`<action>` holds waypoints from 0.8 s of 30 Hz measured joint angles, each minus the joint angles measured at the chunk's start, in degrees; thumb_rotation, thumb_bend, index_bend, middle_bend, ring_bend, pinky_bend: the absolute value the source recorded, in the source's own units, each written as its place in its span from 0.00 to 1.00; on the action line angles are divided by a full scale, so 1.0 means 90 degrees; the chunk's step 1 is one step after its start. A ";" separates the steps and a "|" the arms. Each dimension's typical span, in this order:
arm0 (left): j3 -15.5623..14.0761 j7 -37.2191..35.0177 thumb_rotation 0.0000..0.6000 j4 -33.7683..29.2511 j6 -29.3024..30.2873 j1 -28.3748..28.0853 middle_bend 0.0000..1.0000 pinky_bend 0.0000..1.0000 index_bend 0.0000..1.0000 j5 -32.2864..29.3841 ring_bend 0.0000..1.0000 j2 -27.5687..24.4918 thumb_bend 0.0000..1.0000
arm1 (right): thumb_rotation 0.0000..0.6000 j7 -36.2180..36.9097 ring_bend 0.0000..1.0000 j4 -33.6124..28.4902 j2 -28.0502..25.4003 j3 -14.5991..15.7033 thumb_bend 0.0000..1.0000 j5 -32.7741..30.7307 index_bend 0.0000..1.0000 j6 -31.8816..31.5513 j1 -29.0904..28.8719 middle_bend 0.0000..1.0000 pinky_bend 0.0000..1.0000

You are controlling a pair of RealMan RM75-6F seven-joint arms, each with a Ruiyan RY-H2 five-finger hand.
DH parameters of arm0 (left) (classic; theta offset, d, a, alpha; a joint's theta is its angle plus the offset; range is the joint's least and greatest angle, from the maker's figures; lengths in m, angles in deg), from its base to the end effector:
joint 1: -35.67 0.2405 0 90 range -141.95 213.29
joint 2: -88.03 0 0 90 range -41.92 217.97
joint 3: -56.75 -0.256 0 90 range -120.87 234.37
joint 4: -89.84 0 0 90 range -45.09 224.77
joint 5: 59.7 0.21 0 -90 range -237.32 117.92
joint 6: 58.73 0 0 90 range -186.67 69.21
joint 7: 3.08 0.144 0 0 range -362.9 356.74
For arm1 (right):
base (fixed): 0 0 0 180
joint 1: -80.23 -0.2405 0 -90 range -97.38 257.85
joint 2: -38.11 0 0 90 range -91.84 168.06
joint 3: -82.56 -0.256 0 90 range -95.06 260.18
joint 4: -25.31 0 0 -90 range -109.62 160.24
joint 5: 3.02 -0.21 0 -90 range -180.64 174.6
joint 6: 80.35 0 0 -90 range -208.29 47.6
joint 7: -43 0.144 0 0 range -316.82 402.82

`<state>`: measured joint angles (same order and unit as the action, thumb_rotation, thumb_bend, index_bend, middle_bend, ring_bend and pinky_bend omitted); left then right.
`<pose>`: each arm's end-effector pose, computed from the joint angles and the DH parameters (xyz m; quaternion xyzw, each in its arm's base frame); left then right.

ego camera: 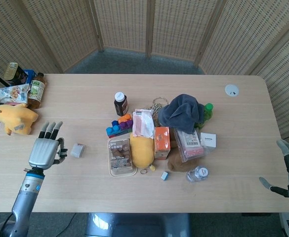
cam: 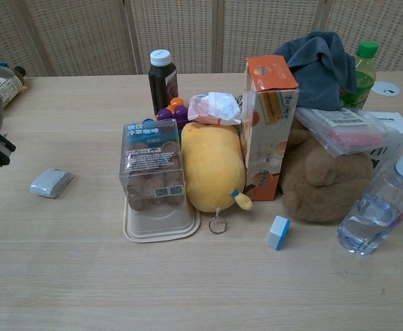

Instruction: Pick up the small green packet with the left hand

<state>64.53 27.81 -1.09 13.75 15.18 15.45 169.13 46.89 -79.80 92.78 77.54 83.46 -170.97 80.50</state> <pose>-0.2415 0.2673 0.0541 -0.6884 -0.3086 -0.3200 0.5732 -0.2822 -0.1597 0.2069 0.5340 -0.4044 0.4435 0.5955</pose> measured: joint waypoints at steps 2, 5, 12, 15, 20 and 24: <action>0.0080 0.0116 1.00 -0.0246 0.0058 -0.0051 0.00 0.00 0.70 0.0020 0.00 -0.0149 0.00 | 1.00 0.0019 0.00 -0.0006 -0.0008 -0.0001 0.00 0.0006 0.00 -0.0006 0.0003 0.00 0.00; 0.0192 0.0284 1.00 -0.0613 0.0143 -0.0121 0.00 0.00 0.70 0.0050 0.00 -0.0368 0.00 | 1.00 0.0029 0.00 -0.0015 -0.0018 0.0002 0.00 0.0025 0.00 -0.0022 0.0010 0.00 0.00; 0.0385 0.0645 1.00 -0.1271 0.0306 -0.0278 0.00 0.00 0.70 0.0121 0.00 -0.0818 0.00 | 1.00 0.0056 0.00 -0.0033 -0.0034 0.0006 0.00 0.0047 0.00 -0.0047 0.0023 0.00 0.00; 0.0442 0.0706 1.00 -0.1431 0.0345 -0.0336 0.00 0.00 0.70 0.0134 0.00 -0.0935 0.00 | 1.00 0.0078 0.00 -0.0035 -0.0044 0.0001 0.00 0.0044 0.00 -0.0053 0.0026 0.00 0.00; 0.0520 0.0836 1.00 -0.1653 0.0406 -0.0431 0.00 0.00 0.70 0.0164 0.00 -0.1092 0.00 | 1.00 0.0098 0.00 -0.0041 -0.0054 0.0003 0.00 0.0049 0.00 -0.0053 0.0029 0.00 0.00; 0.0581 0.0935 1.00 -0.1784 0.0427 -0.0519 0.00 0.00 0.70 0.0161 0.00 -0.1162 0.00 | 1.00 0.0089 0.00 -0.0048 -0.0054 0.0013 0.00 0.0066 0.00 -0.0057 0.0034 0.00 0.00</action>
<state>69.76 36.22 -17.15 17.59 10.51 16.90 158.68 47.69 -80.23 92.30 77.66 84.05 -171.49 80.81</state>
